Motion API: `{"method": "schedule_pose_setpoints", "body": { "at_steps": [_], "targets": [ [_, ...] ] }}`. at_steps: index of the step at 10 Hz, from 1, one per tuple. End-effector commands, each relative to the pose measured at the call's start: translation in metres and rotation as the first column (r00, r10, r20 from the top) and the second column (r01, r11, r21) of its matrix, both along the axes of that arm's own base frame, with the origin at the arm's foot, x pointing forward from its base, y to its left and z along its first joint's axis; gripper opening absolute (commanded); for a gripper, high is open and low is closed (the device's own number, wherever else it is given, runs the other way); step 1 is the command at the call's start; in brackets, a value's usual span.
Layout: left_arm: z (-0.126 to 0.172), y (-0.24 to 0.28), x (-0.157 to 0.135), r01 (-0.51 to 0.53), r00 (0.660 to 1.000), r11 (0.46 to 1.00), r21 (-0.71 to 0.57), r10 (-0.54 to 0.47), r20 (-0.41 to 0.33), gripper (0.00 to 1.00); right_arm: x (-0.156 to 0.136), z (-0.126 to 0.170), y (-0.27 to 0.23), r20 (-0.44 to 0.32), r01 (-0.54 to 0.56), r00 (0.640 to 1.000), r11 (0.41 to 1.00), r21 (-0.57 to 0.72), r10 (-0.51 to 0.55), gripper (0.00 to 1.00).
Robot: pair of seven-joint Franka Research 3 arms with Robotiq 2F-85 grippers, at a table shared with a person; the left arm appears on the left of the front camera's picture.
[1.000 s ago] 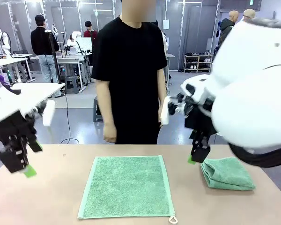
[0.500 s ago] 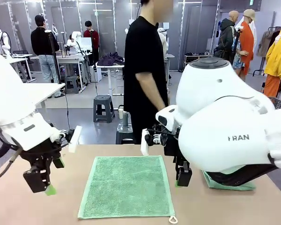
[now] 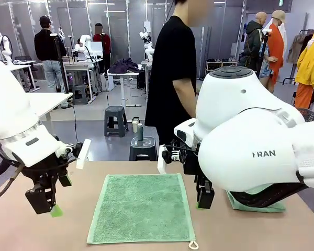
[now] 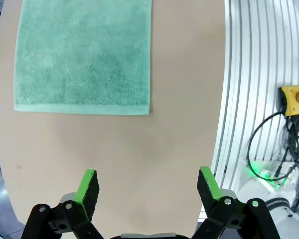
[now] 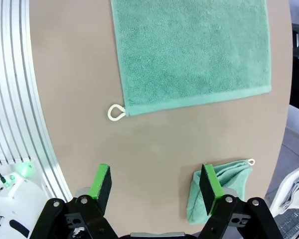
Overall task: Fold the towels and place them in the basket.
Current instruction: When a person lays out a Towel with hook on the table, fold it in half twice.
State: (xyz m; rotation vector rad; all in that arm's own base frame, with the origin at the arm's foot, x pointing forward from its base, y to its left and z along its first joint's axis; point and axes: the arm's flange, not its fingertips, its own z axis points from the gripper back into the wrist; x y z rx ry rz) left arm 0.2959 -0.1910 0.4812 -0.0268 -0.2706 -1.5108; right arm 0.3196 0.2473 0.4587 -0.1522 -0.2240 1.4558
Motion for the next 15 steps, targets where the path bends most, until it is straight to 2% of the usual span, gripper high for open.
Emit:
{"method": "schedule_pose_setpoints", "body": {
  "at_steps": [1,2,4,6,8,10,15],
  "targets": [
    [-0.017,-0.011,0.015,0.01,0.999,1.0,0.019,-0.009,-0.047,1.0,0.009,-0.017,0.006,-0.025,-0.001,1.0,1.0,-0.024,0.001,0.89],
    [-0.032,-0.019,0.029,0.018,0.993,1.0,-0.008,-0.018,-0.114,1.0,0.015,-0.033,0.006,-0.062,-0.006,0.998,1.0,-0.009,0.006,0.89],
    [-0.058,-0.028,0.04,0.027,0.981,0.999,-0.038,-0.033,-0.192,1.0,0.015,-0.055,0.008,-0.083,-0.002,0.997,1.0,-0.001,0.002,0.89],
    [-0.094,-0.039,0.051,0.003,0.965,1.0,-0.011,-0.006,-0.264,1.0,0.019,-0.084,0.016,-0.119,-0.01,0.993,1.0,-0.006,0.009,0.89],
    [-0.116,-0.047,0.049,0.004,0.958,1.0,-0.011,-0.007,-0.285,1.0,0.015,-0.107,0.021,-0.131,-0.03,0.991,0.999,-0.011,0.028,0.89],
    [-0.138,-0.051,0.051,-0.026,0.963,0.999,0.027,0.032,-0.267,1.0,0.014,-0.122,0.02,-0.135,-0.03,0.99,0.999,-0.02,0.027,0.89],
    [-0.169,-0.054,0.06,0.063,0.974,0.997,0.043,-0.052,-0.22,1.0,0.016,-0.149,0.02,-0.182,-0.068,0.981,0.998,0.003,0.068,0.89]
  ]
}}
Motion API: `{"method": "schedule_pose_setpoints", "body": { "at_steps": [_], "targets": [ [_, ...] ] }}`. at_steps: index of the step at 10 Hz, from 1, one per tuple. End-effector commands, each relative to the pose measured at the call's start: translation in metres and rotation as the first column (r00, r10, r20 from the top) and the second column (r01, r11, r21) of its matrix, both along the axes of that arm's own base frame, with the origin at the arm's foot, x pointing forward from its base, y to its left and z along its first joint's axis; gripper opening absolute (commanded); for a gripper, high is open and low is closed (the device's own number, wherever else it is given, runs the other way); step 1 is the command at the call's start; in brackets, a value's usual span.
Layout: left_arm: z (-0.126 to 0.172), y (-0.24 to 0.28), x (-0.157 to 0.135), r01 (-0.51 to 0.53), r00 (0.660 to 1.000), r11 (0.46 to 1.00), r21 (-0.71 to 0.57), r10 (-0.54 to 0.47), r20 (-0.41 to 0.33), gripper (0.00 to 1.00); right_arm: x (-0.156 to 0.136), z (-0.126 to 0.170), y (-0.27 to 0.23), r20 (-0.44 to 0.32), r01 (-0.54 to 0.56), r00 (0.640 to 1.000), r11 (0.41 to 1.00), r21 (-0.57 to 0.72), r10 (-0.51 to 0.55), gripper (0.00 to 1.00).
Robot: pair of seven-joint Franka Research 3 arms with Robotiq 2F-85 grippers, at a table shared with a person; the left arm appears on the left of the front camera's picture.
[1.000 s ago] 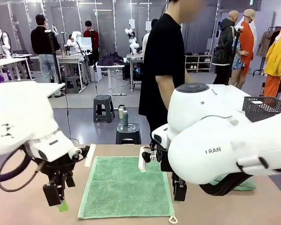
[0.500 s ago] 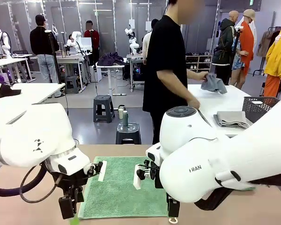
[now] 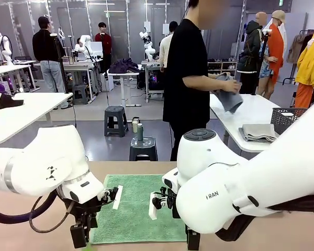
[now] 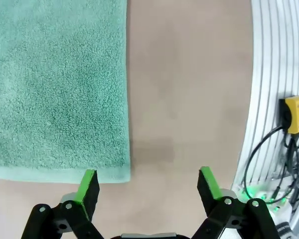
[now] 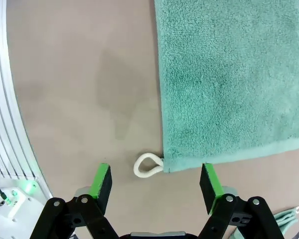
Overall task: Fold the towels and place them in the basket.
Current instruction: When a person lays out a Towel with hook on the table, fold it in half twice.
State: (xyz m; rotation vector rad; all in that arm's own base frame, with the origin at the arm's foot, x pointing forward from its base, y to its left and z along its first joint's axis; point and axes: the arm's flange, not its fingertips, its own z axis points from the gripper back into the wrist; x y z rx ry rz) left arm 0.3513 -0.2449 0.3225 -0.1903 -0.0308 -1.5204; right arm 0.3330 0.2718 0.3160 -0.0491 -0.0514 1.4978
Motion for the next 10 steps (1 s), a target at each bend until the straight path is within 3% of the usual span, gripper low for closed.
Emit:
{"method": "schedule_pose_setpoints", "body": {
  "at_steps": [1,7,10],
  "targets": [
    [-0.013,0.0,0.004,0.046,0.998,0.999,0.015,-0.047,0.038,1.0,0.002,-0.01,-0.005,-0.003,-0.04,0.999,0.998,0.05,0.04,0.89],
    [-0.031,-0.001,0.009,0.031,0.996,0.998,0.053,-0.036,0.085,1.0,0.004,-0.021,-0.01,-0.013,-0.033,0.999,0.998,0.055,0.034,0.89],
    [-0.039,-0.003,0.012,0.007,0.998,0.998,0.054,-0.01,0.067,1.0,0.006,-0.029,-0.009,-0.018,-0.031,0.999,0.998,0.061,0.032,0.89]
  ]
}}
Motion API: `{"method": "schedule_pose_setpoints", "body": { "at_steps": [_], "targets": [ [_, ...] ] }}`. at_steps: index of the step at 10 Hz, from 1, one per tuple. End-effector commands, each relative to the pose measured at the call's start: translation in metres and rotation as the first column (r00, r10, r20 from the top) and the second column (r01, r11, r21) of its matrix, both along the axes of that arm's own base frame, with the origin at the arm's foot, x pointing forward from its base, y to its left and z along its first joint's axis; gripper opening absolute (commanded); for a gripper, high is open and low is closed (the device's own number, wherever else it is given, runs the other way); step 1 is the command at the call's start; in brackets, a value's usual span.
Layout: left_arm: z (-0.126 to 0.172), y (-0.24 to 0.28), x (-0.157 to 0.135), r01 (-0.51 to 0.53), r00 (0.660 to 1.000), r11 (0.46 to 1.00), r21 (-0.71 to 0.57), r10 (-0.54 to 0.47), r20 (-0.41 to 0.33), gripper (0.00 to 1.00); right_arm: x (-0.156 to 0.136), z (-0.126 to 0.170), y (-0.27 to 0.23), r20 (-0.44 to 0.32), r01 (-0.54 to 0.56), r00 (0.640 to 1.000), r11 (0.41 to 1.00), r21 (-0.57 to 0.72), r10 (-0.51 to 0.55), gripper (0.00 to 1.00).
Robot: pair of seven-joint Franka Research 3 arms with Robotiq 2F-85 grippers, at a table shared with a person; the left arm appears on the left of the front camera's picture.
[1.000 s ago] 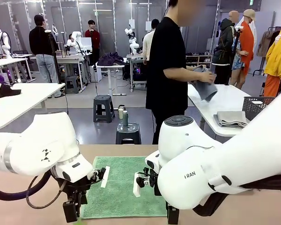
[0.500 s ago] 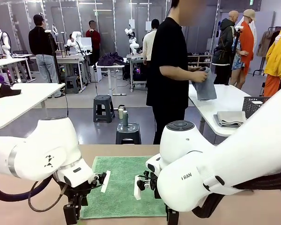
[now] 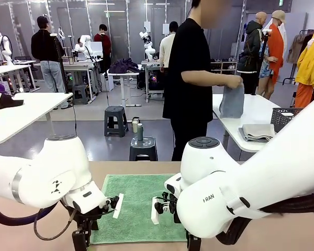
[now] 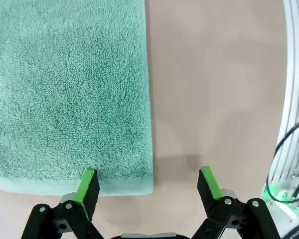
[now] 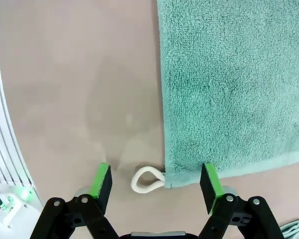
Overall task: Fold the towels and place them in the basket.
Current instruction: When a person lays out a Towel with hook on the table, fold it in half twice.
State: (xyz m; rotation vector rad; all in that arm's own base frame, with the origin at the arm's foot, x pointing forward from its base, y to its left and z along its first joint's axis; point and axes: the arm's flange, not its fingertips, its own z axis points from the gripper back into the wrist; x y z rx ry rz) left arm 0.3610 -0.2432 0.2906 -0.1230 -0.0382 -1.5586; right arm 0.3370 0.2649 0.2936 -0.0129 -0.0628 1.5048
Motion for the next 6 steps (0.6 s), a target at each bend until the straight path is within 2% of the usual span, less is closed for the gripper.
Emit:
{"method": "schedule_pose_setpoints", "body": {
  "at_steps": [1,3,4,5,6],
  "targets": [
    [-0.0073,-0.0062,0.0029,-0.036,0.999,0.999,0.021,0.035,0.024,1.0,0.003,-0.0063,-0.0025,0.001,-0.03,1.0,0.999,0.029,0.03,0.89],
    [-0.008,-0.0094,0.0026,-0.039,0.999,0.998,0.053,0.037,0.033,0.45,0.0028,-0.0063,-0.0036,0.022,-0.043,0.999,0.998,0.04,0.042,0.89],
    [-0.0057,-0.0094,0.0014,-0.039,0.998,0.998,0.049,0.037,0.04,0.15,0.0028,-0.0066,-0.0046,0.023,-0.051,0.998,0.998,0.039,0.05,0.61],
    [-0.0046,-0.0085,0.0005,-0.039,0.998,0.998,0.052,0.037,0.048,0.0,0.003,-0.0077,-0.0054,0.021,-0.051,0.998,0.998,0.04,0.051,0.3],
    [-0.0046,-0.0079,0.0001,-0.039,0.998,0.997,0.063,0.036,0.053,0.0,0.0023,-0.0097,-0.0043,0.014,-0.052,0.999,0.998,0.039,0.051,0.01]
  ]
}}
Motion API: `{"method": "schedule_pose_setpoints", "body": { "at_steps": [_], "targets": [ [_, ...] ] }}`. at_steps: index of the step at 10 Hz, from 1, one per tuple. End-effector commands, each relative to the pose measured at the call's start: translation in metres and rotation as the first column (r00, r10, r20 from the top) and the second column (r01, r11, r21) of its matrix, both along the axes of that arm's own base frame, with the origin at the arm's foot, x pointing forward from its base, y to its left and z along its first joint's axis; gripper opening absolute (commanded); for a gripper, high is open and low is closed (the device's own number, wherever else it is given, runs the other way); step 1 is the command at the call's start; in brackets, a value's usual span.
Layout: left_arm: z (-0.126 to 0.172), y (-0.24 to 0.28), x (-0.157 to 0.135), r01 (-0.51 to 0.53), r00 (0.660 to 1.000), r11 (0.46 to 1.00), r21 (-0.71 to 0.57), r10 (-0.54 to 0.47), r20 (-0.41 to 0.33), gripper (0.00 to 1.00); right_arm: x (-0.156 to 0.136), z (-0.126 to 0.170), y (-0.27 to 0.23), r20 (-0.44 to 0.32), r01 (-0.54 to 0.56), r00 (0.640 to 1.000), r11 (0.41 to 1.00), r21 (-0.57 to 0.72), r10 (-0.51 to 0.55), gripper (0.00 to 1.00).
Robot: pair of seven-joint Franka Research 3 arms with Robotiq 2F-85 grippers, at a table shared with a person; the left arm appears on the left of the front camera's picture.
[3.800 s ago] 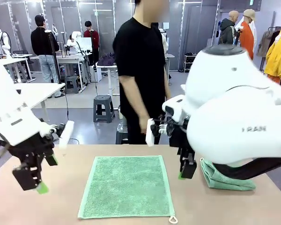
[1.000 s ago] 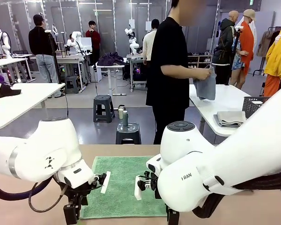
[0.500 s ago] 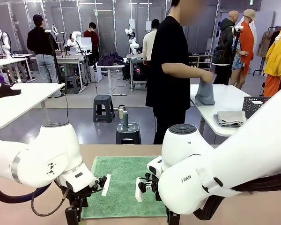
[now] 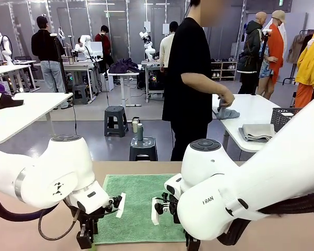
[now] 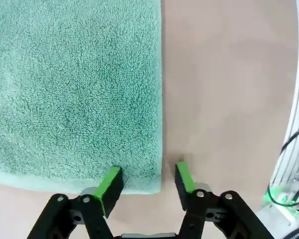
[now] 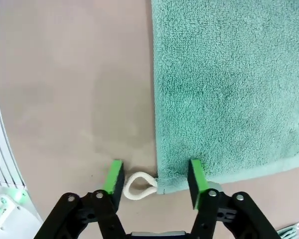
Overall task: Fold the towels and place them in the basket.
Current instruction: When a person lays out a Towel with hook on the table, fold it in half twice.
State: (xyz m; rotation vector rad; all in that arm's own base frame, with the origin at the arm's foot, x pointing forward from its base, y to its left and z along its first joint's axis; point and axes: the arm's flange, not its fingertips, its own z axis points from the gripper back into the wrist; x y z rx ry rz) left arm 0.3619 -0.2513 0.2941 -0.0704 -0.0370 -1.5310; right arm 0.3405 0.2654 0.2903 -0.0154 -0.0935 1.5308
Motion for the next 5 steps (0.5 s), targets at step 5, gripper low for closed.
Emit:
{"method": "schedule_pose_setpoints", "body": {
  "at_steps": [5],
  "targets": [
    [-0.0029,0.0012,-0.0024,-0.001,0.999,1.0,0.027,0.0,0.038,0.0,-0.0013,-0.0012,0.0,-0.019,-0.02,1.0,1.0,0.013,0.02,0.0]
  ]
}}
